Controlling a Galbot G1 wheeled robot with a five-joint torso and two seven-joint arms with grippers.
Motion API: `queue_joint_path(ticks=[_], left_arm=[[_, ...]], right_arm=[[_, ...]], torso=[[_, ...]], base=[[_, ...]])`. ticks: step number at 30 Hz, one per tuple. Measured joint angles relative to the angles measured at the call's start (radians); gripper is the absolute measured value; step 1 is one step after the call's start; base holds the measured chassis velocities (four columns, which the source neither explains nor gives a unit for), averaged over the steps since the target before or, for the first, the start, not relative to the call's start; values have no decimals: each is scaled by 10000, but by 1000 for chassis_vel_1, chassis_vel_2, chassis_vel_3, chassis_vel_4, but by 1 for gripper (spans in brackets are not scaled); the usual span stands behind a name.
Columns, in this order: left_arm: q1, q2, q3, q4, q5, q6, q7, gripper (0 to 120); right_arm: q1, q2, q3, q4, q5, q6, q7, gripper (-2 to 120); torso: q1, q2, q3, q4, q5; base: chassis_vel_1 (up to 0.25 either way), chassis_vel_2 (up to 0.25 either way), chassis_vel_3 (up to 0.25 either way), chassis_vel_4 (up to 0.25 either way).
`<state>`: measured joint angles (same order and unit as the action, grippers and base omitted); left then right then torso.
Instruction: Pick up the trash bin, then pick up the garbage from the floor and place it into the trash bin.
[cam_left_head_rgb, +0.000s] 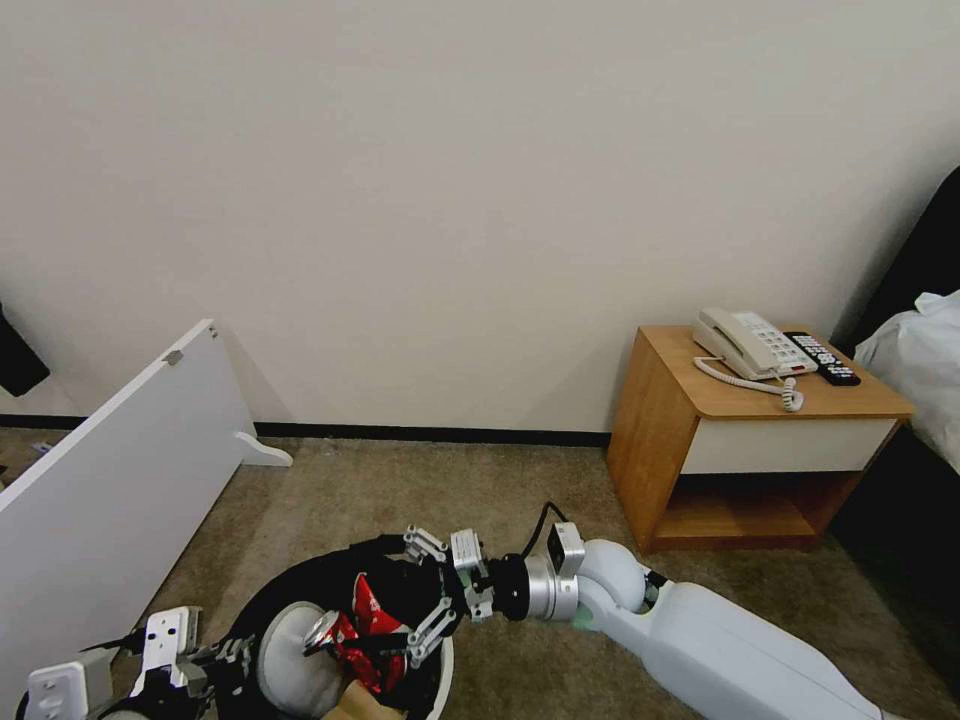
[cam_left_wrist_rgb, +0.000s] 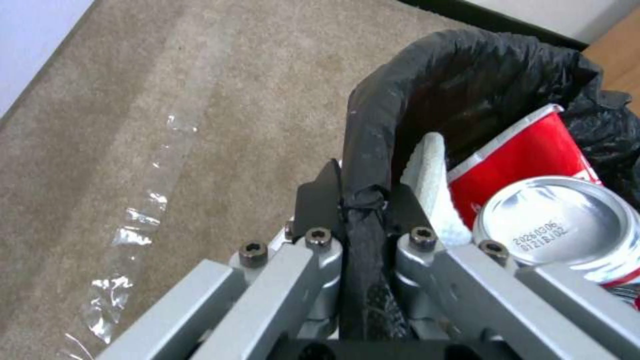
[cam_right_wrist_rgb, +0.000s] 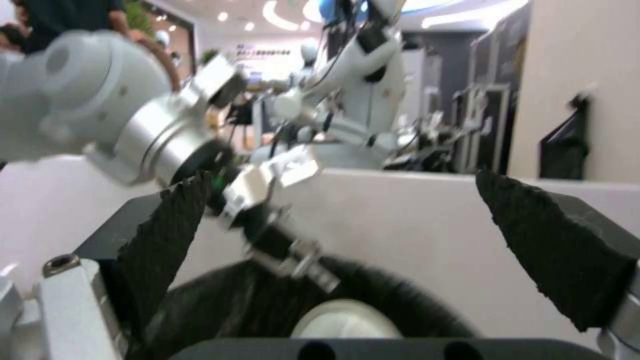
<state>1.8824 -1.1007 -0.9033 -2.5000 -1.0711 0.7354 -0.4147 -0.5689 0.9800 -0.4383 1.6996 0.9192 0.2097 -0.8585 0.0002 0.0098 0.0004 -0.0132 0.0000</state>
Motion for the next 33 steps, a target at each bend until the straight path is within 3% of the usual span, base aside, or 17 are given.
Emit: queue_joint_path(ticks=[3,6,9,11,12,13,15,18,20,21,23,24,27,28,30,32,33], left_arm=[[-2,-43,19,0,5,1,-1,4],[-1,-74,33,0,55,1,0,4],[-1,-68,36,0,95,0,3,4],[-12,-79,54,0,187,0,12,4],[-12,-79,54,0,187,0,12,4],[-16,-93,86,0,241,0,21,4],[-29,-100,162,1,372,0,47,4],[-48,-99,191,1,432,1,56,4],[-105,-79,209,1,478,1,64,4],[-105,-79,209,1,478,1,64,4],[-143,-86,202,0,511,0,107,4],[-143,-86,202,0,511,0,107,4],[-209,-149,199,0,624,1,175,4],[-209,-149,199,0,624,1,175,4],[-358,-160,218,0,705,0,195,4],[-395,-159,234,0,734,1,202,4],[-459,-165,273,0,785,1,229,4]], right_arm=[[-202,-52,539,162,91,244,444,100],[-788,-313,1617,566,20,448,1919,100],[-1052,-451,2035,731,-26,518,2598,100],[-1986,-866,3205,1296,-350,631,4916,100],[-1986,-866,3205,1296,-350,631,4916,100],[-2641,-1107,3914,1600,-649,652,5995,100],[-3673,-1452,5097,1965,-927,575,6856,100],[-4174,-1622,5705,2151,-941,429,7014,100],[-5529,-1886,7290,2569,-981,133,7010,100],[-5529,-1886,7290,2569,-981,133,7010,100],[-7282,-1840,9042,2978,-1108,-151,6621,100],[-7282,-1840,9042,2978,-1108,-151,6621,100],[-9042,-1153,10934,3384,-1727,-348,6179,100],[-9042,-1153,10934,3384,-1727,-348,6179,100],[-10125,-366,12157,3687,-2833,-326,6141,100],[-10417,-123,12458,3816,-3181,-305,6176,100],[-10983,434,12971,4077,-3764,-190,6256,100]], torso=[[0,0,0,1,0],[0,0,0,0,0],[0,0,0,0,1],[0,0,-1,-1,1],[0,0,-1,-1,1],[0,1,-1,-4,2],[0,0,-1,-4,6],[0,1,-1,-2,1],[-1,1,-1,-2,2],[-1,1,-1,-2,2],[-1,1,-1,-6,1],[-1,1,-1,-6,1],[-1,2,-2,-1,0],[-1,2,-2,-1,0],[-1,2,-2,2,1],[-1,3,-2,-1,0],[-1,3,-2,2,-2]], base=[[0,0,0,0],[0,0,0,0],[0,0,0,0],[0,0,0,0],[0,0,0,0],[0,0,0,0],[0,0,0,0],[0,0,0,0],[0,0,0,0],[0,0,0,0],[0,0,0,0],[0,0,0,0],[0,0,0,0],[0,0,0,0],[0,0,0,0],[0,0,0,0],[0,0,0,0]])
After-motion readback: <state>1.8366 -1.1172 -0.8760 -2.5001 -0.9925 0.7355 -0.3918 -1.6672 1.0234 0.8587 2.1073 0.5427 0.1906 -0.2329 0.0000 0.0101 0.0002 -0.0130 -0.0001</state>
